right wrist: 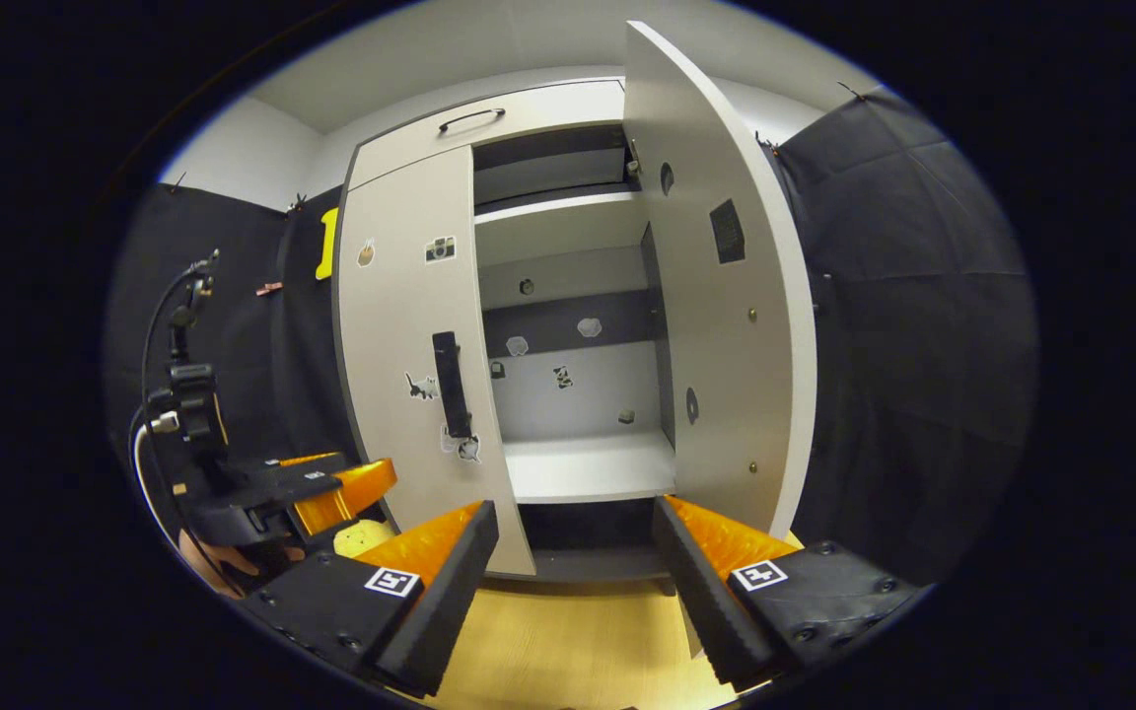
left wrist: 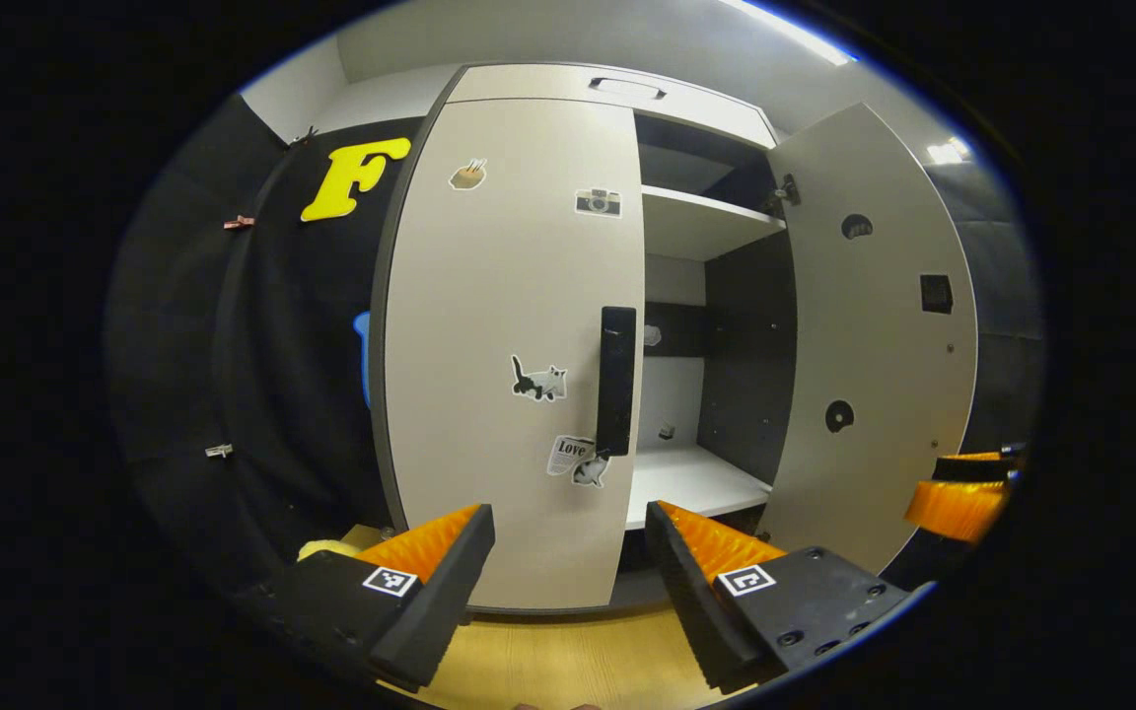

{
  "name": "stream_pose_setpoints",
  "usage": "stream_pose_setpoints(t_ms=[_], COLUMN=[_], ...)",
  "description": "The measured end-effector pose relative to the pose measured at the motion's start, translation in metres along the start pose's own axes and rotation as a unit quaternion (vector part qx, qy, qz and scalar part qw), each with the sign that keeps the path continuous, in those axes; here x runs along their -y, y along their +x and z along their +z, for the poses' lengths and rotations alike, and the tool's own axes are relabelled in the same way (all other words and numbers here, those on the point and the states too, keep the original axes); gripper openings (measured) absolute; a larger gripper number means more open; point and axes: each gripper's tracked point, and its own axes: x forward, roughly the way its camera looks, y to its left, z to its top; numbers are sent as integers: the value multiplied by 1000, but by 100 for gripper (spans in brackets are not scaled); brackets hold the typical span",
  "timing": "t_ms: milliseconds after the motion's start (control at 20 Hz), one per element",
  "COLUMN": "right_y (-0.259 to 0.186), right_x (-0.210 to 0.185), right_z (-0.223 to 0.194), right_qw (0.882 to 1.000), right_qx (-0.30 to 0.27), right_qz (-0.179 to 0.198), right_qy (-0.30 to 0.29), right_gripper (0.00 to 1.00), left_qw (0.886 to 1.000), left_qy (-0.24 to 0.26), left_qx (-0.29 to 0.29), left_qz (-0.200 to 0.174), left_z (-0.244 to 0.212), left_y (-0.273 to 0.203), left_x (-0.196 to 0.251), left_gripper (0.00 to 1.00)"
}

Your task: Open the right door of the double-door shoe cabinet with the right hand, and open the left door with the left hand.

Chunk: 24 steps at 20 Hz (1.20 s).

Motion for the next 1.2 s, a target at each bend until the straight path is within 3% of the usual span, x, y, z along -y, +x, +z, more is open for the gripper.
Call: stream_pose_setpoints(t_ms=[400, 850, 1150, 1200], right_y=[-1, -3, 4, 3], right_x=[2, -4, 8, 7], right_z=[-43, -48, -51, -53], right_qw=[999, 998, 998, 998], right_qx=[-34, -27, -32, -34], right_qz=[12, 47, 44, 48], right_qy=[-19, -31, -22, -25], right_gripper=[99, 99, 98, 99], left_qw=[999, 999, 999, 999], left_qy=[-12, 30, 23, 19], left_qx=[42, 25, 30, 30], left_qz=[2, 19, 16, 19], left_z=[56, 57, 67, 67], left_y=[55, 122, 142, 143], left_x=[10, 31, 38, 37], left_gripper=[94, 91, 70, 63])
